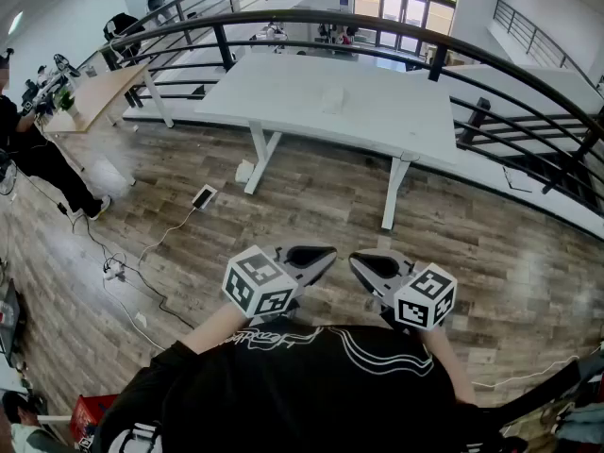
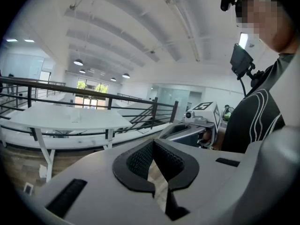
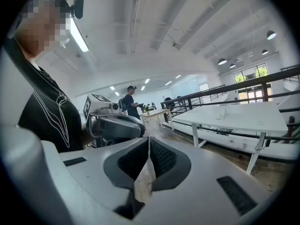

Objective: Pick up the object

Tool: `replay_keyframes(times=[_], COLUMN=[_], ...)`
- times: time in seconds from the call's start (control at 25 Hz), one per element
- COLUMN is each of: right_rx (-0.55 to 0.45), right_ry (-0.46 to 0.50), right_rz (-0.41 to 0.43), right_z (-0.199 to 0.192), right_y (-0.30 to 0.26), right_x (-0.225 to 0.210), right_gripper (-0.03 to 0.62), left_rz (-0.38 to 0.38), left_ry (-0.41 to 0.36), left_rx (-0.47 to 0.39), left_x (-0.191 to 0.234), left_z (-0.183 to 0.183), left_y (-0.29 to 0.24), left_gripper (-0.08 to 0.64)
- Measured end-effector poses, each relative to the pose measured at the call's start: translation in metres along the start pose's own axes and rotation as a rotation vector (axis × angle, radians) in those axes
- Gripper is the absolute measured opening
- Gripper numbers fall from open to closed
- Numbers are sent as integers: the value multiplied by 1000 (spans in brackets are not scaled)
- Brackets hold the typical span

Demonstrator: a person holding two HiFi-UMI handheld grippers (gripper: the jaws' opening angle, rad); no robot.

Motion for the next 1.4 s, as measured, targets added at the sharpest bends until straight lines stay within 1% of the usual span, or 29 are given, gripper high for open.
replay_keyframes(times=[0.24,0.44,0.64,0.84,0.96,1.12,1.28,1.4], right_rx=[-16,-24,-49,-48,-45,-54,-75,-71], right_ry=[7,11,-23,-68,-91,-107,-120,-134], right_rz=[-6,-9,-2,6,14,13,-13,-26], right_z=[5,0,-1,-9,-13,-9,-12,-17], right_y=[13,22,33,39,37,36,37,31], right_x=[-1,3,3,-4,-10,-24,-31,-38], right_gripper=[21,21,22,23,23,23,23,23], left_rz=[-6,-16,-28,-16,-3,-1,-29,-72], left_ry=[-5,-12,-4,27,51,95,93,109], left_rx=[-1,0,1,26,39,43,35,-3], left_x=[-9,-19,-28,-34,-30,-18,-10,-5], left_z=[8,6,9,5,3,5,4,4], left_y=[-7,-12,-17,-20,-20,-28,-36,-39], left_gripper=[8,8,8,8,8,8,8,8])
Point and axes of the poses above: the fingertips, and each gripper's own axes: y backward along the fingers, x to its left, z out of its top, the point moved 7 cm from there along y, backward along the fingers, and after that the axes turned 8 degrees about -y, right-handed, at the moved point
